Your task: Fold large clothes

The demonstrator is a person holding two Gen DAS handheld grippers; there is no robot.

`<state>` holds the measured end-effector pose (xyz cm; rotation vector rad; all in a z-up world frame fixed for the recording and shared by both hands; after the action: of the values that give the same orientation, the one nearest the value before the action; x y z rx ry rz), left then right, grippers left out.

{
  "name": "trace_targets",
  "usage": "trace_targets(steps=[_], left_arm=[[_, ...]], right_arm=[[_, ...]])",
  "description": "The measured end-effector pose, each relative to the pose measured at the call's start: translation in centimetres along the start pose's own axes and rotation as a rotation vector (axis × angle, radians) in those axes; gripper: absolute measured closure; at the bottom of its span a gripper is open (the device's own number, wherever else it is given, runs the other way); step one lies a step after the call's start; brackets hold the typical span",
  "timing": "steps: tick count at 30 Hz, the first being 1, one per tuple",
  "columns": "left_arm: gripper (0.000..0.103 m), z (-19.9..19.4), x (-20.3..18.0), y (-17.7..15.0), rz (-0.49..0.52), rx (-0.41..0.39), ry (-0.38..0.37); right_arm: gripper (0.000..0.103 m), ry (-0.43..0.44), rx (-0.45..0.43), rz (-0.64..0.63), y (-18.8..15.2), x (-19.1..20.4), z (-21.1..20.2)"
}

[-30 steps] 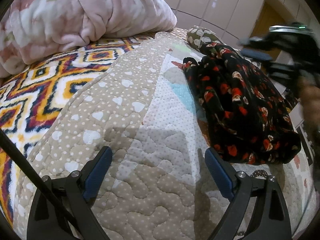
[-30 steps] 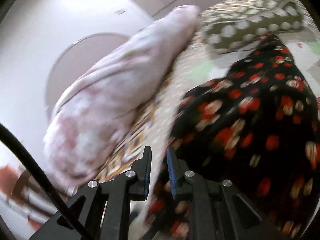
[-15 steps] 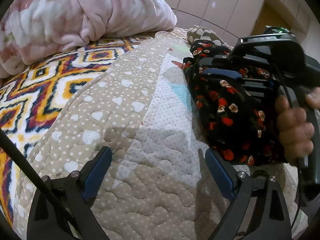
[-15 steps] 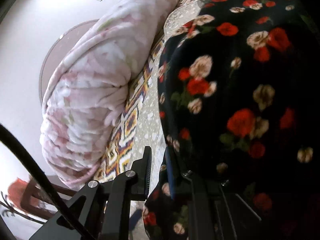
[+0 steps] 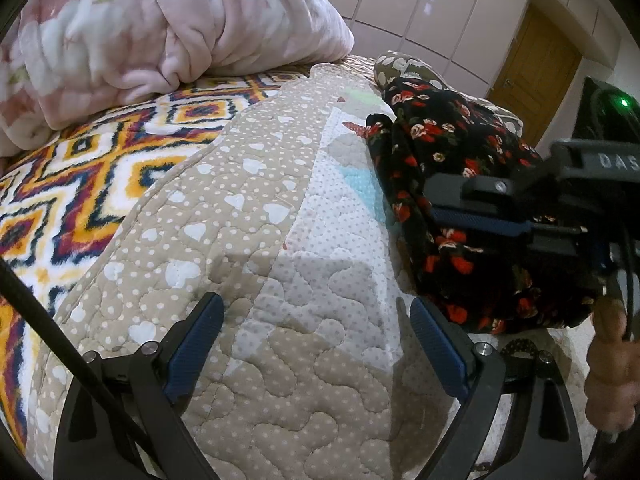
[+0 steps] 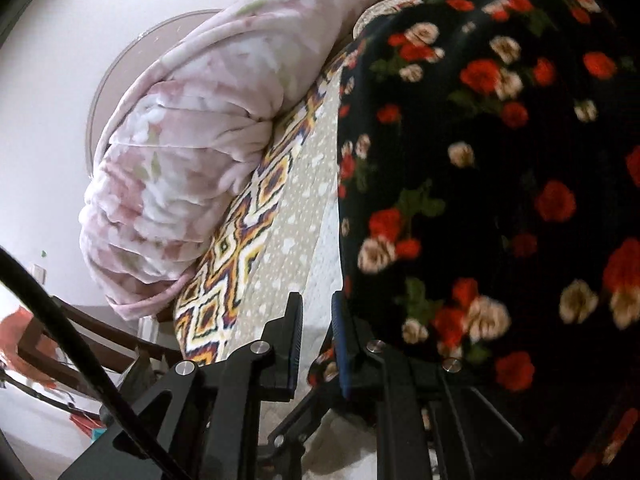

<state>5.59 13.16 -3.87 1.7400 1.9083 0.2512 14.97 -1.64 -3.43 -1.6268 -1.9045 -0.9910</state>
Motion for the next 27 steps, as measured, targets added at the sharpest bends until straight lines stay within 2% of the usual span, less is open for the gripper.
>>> trace_targets(steps=[3,6,9,12,16,19,23,27], left_arm=[[0.01,0.0,0.1,0.0,0.003,0.001,0.003],[0.01,-0.1,0.1,-0.1,0.003,0.001,0.003],[0.01,0.0,0.0,-0.1,0.003,0.001,0.004],[0.01,0.0,0.0,-0.1,0.003,0.001,0.006],[0.01,0.0,-0.1,-0.1,0.006,0.002,0.01],[0.01,0.0,-0.1,-0.1,0.007,0.003,0.012],[0.01,0.0,-0.1,-0.1,0.011,0.005,0.017],[0.01,0.1,0.0,-0.1,0.015,0.007,0.022]], right_arm=[[0.088,0.017,0.005,0.01,-0.8,-0.1,-0.2],[0.088,-0.002,0.008,-0.003,-1.8,0.2,-0.7],[0.088,-0.055,0.006,-0.052,-3.4,0.7,-2.1],[0.076,-0.112,-0.013,-0.121,-4.9,1.2,-4.4],[0.074,-0.204,-0.093,-0.181,-6.2,0.7,-9.0],[0.074,-0.268,-0.184,-0.148,-5.6,-1.2,-12.5],[0.074,-0.296,-0.267,-0.055,-4.4,-4.4,-15.3],[0.074,-0.303,-0.222,0.009,-4.1,-7.2,-13.8]])
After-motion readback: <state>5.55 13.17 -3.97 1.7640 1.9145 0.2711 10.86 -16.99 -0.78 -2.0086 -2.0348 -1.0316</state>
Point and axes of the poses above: each gripper's, at about its wrist camera, not at the fingertips, and z roughly the way its jaws point, x to its left, y to its top, the point moved 5 cm from there along z, roughly the way its jaws point, and after that the axes turned 12 degrees about x, right-handed, at the moved point
